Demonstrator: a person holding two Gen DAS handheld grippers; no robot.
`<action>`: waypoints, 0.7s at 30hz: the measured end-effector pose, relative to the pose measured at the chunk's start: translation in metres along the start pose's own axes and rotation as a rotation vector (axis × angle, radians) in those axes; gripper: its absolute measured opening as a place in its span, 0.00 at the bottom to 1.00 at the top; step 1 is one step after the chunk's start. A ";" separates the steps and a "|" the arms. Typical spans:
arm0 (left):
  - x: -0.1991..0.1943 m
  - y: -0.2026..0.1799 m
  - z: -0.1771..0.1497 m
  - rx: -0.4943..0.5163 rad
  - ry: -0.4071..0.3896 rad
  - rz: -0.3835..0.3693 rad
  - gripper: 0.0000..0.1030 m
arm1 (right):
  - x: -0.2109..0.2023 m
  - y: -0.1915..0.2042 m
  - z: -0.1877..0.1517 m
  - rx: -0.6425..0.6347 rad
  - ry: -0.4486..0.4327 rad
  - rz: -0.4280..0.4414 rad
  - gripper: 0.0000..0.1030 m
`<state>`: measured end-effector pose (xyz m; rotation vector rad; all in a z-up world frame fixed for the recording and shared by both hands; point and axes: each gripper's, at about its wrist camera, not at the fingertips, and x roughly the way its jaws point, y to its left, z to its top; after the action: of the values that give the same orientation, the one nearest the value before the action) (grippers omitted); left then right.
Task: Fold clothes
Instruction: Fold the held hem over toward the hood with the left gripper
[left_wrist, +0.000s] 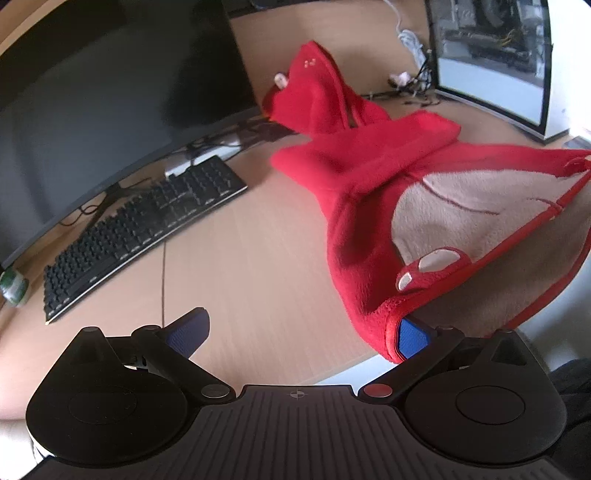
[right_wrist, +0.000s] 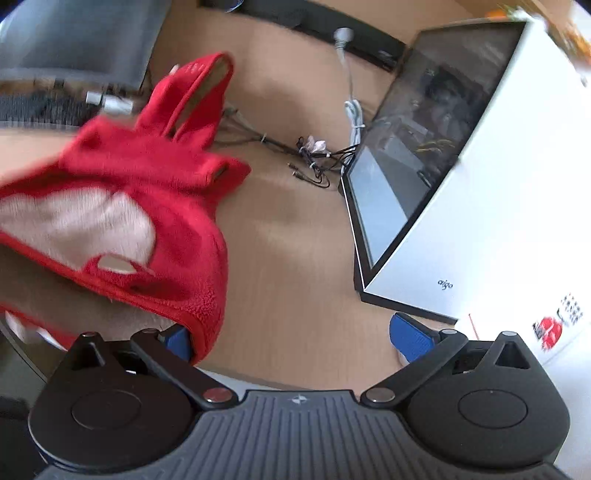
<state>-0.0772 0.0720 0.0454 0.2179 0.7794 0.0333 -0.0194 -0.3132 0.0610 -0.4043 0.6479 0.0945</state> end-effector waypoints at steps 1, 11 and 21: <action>-0.002 0.003 0.004 -0.014 -0.011 -0.012 1.00 | -0.003 -0.007 0.008 0.026 -0.015 0.004 1.00; 0.027 0.040 0.076 -0.180 -0.093 0.016 1.00 | 0.040 -0.041 0.102 0.081 -0.147 0.009 1.00; 0.110 0.055 0.128 -0.338 -0.022 0.122 1.00 | 0.151 -0.023 0.166 0.044 -0.188 0.039 1.00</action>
<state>0.0932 0.1142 0.0688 -0.0553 0.7258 0.2752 0.1997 -0.2745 0.0970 -0.3362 0.4717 0.1529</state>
